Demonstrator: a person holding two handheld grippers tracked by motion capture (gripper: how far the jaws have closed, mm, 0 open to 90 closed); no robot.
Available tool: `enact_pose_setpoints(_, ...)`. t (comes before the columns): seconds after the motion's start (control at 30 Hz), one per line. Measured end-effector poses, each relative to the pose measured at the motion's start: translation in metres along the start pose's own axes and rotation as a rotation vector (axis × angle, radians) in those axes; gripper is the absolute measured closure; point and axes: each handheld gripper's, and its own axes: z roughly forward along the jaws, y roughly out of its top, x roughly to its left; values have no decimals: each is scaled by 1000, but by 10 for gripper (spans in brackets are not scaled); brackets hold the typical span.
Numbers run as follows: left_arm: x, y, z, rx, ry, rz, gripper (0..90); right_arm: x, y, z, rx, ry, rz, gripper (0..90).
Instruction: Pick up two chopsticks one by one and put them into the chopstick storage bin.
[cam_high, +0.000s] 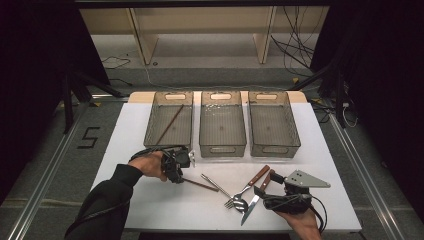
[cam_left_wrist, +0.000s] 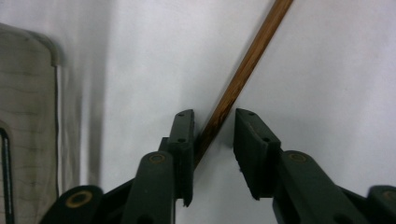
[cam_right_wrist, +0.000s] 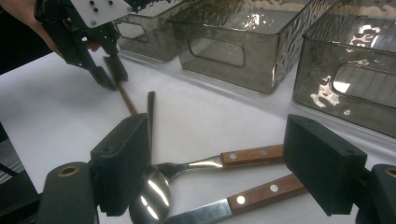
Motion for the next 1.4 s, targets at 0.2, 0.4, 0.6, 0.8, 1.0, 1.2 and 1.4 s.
enact_pose_setpoints(0.2,-6,-3,0,13,7,31,739,1,0,0,5,1,0,240)
enact_pose_setpoints(0.4,-10,-4,0,18,7,65,787,0,0,0,4,1,1,240)
enact_pose_setpoints(0.6,-11,-7,0,6,6,96,817,0,0,0,6,2,2,241)
enact_pose_setpoints(0.8,-13,-8,0,4,6,111,836,0,0,0,5,1,1,241)
enact_pose_setpoints(1.0,-14,-9,-1,2,10,122,842,0,0,0,7,1,1,240)
enact_pose_setpoints(1.2,-13,-12,-3,-6,23,115,844,0,0,0,5,1,-1,241)
enact_pose_setpoints(1.4,-17,-15,-12,-23,32,99,845,0,0,0,5,1,-1,240)
